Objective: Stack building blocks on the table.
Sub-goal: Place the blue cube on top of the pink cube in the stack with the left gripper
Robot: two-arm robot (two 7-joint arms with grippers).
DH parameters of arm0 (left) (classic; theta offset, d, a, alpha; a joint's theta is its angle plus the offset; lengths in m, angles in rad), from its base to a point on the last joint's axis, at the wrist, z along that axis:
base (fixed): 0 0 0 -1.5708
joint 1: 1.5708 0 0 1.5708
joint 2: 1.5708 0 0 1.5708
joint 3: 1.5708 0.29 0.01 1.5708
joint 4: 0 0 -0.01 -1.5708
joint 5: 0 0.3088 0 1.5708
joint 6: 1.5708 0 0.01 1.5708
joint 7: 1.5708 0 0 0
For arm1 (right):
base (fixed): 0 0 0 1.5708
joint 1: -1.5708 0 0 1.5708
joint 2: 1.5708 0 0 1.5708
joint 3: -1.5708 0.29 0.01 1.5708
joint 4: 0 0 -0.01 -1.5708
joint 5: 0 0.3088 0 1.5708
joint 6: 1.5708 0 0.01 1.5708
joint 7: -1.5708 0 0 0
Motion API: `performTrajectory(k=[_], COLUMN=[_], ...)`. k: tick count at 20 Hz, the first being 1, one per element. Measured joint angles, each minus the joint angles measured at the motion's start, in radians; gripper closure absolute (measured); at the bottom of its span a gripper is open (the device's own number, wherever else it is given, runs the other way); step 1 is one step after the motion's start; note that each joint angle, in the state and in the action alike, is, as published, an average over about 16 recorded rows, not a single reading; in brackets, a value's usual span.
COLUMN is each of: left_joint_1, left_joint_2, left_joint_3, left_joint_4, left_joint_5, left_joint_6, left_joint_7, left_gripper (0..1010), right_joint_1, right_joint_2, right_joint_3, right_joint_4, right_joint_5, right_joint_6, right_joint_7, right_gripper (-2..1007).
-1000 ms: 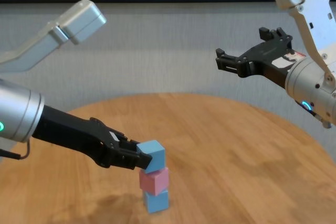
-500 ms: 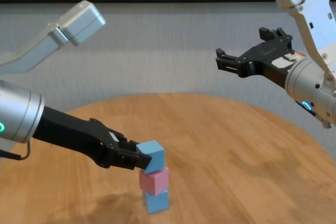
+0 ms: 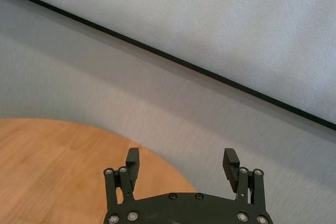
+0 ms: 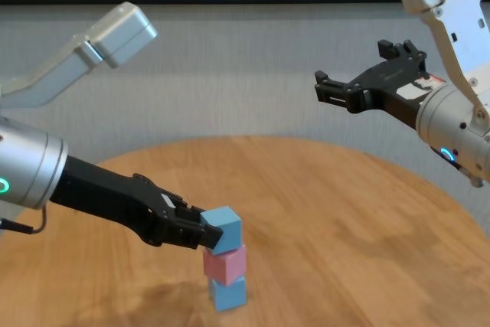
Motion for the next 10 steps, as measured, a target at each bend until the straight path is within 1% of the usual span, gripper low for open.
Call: performTrajectory(k=[10], left_joint_1=[-0.016], left_joint_2=[0.001], left_joint_3=[0.024], left_joint_4=[0.011], left_joint_5=[-0.011], left_joint_6=[-0.002], left_joint_7=[0.011], left_gripper=[624], right_joint_1=[0.000], right_joint_2=[0.000], right_joint_3=[0.000], right_joint_4=[0.000], right_joint_5=[0.000], right_joint_6=[0.000], right_joint_7=[0.000], right_gripper=[4])
